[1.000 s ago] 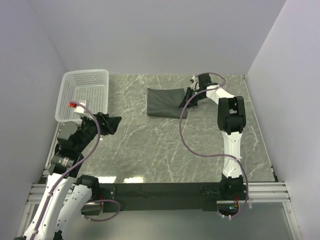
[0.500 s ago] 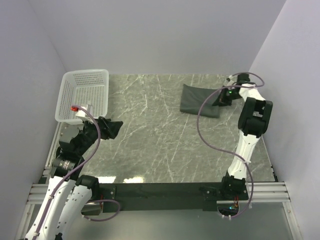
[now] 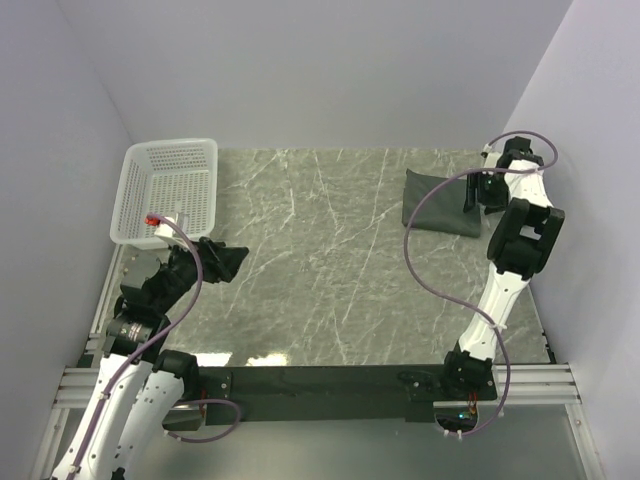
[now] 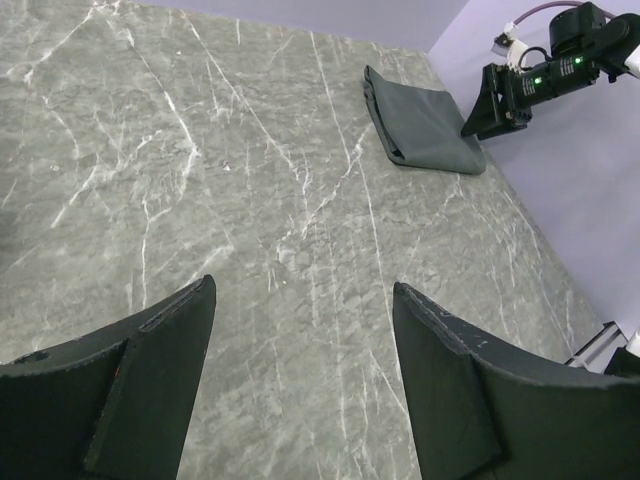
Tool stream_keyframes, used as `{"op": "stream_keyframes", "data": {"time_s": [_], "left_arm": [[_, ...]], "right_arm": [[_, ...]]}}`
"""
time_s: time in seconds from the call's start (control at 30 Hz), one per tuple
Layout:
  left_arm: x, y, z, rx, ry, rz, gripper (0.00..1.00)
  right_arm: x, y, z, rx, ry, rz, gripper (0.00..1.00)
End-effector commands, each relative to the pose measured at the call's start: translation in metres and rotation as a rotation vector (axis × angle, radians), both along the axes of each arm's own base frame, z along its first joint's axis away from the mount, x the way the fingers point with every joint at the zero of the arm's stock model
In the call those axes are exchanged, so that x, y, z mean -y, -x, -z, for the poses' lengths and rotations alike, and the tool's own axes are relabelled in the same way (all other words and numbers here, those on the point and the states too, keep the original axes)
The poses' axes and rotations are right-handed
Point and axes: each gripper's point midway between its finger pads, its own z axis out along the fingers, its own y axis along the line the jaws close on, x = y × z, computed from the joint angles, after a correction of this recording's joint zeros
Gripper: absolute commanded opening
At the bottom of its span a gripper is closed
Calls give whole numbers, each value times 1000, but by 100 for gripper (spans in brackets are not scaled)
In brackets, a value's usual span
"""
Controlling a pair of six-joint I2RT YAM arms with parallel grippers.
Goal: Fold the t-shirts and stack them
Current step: Neatly place the folded tshirt to the corner
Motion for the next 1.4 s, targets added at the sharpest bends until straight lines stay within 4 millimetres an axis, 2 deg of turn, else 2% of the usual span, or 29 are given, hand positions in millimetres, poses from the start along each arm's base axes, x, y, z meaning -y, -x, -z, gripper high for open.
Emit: {"op": "stream_keyframes", "data": {"time_s": [0.0, 0.13, 0.17, 0.2, 0.23, 0.3, 0.33, 0.37, 0.4, 0.43, 0.47, 0.5, 0.53, 0.57, 0.6, 0.63, 0.67, 0.7, 0.73, 0.77, 0.8, 0.83, 0.87, 0.9, 0.97, 1.03, 1.13, 1.37], "left_arm": [[3, 2, -19, 67, 11, 20, 77], [0, 1, -21, 76, 0, 8, 77], [-2, -1, -23, 77, -3, -10, 78], [-4, -2, -24, 84, -13, -20, 81], [-6, -4, -24, 81, -17, -31, 83], [-13, -10, -26, 79, -17, -85, 93], [-15, -15, -23, 64, -19, -104, 96], [-17, -17, -23, 60, -22, -116, 97], [-21, -21, -22, 50, -29, -140, 98], [-23, -26, -16, 26, -39, -159, 98], [-25, -29, -15, 15, -45, -177, 99], [-31, -32, -9, -20, -53, -214, 99], [-41, -39, -2, -55, -70, -277, 100], [-47, -41, -4, -64, -84, -311, 99], [-49, -39, 2, -92, -109, -314, 99], [-63, -43, 4, -99, -135, -391, 99], [-68, -43, 6, -103, -150, -414, 99], [-72, -42, 9, -106, -172, -429, 100], [-77, -40, 11, -106, -182, -452, 99], [-84, -39, 17, -112, -208, -479, 99], [-86, -38, 21, -116, -219, -490, 99], [-89, -36, 23, -114, -227, -497, 99], [-90, -35, 28, -122, -233, -504, 99], [-90, -33, 27, -118, -229, -502, 99], [-89, -31, 19, -85, -215, -494, 99], [-90, -30, 17, -70, -215, -498, 99], [-89, -29, 18, -70, -218, -488, 99], [-83, -27, 15, -48, -209, -451, 99]], "right_arm": [[27, 3, -52, 69, 228, -22, 71], [30, 16, -77, 106, 311, -37, 72], [28, 14, -85, 133, 337, -47, 72], [25, 18, -90, 140, 349, -61, 72], [21, 26, -103, 162, 368, -93, 72], [3, 32, -116, 193, 361, -164, 72], [-15, 41, -128, 236, 318, -253, 73], [-27, 52, -131, 239, 284, -296, 82], [-37, 57, -136, 268, 251, -327, 83], [-50, 73, -143, 301, 227, -347, 83], [-61, 73, -152, 371, 197, -362, 83], [-69, 84, -175, 449, 206, -363, 83], [-75, 93, -166, 468, 187, -351, 83], [-81, 100, -168, 501, 176, -352, 84], [-87, 114, -189, 578, 199, -340, 84], [-88, 123, -177, 587, 202, -327, 88], [-84, 131, -179, 609, 240, -295, 88], [-83, 144, -199, 684, 290, -261, 89], [-82, 154, -186, 678, 286, -210, 89], [-75, 156, -198, 742, 330, -150, 95], [-61, 172, -218, 809, 411, -40, 100], [-56, 179, -210, 825, 384, 73, 100], [-48, 184, -220, 873, 396, 157, 100], [-52, 194, -229, 911, 373, 188, 100], [-56, 204, -226, 892, 316, 246, 100], [-51, 213, -225, 895, 259, 382, 100], [-45, 221, -219, 877, 244, 479, 100], [-39, 229, -219, 914, 251, 553, 100]]}}
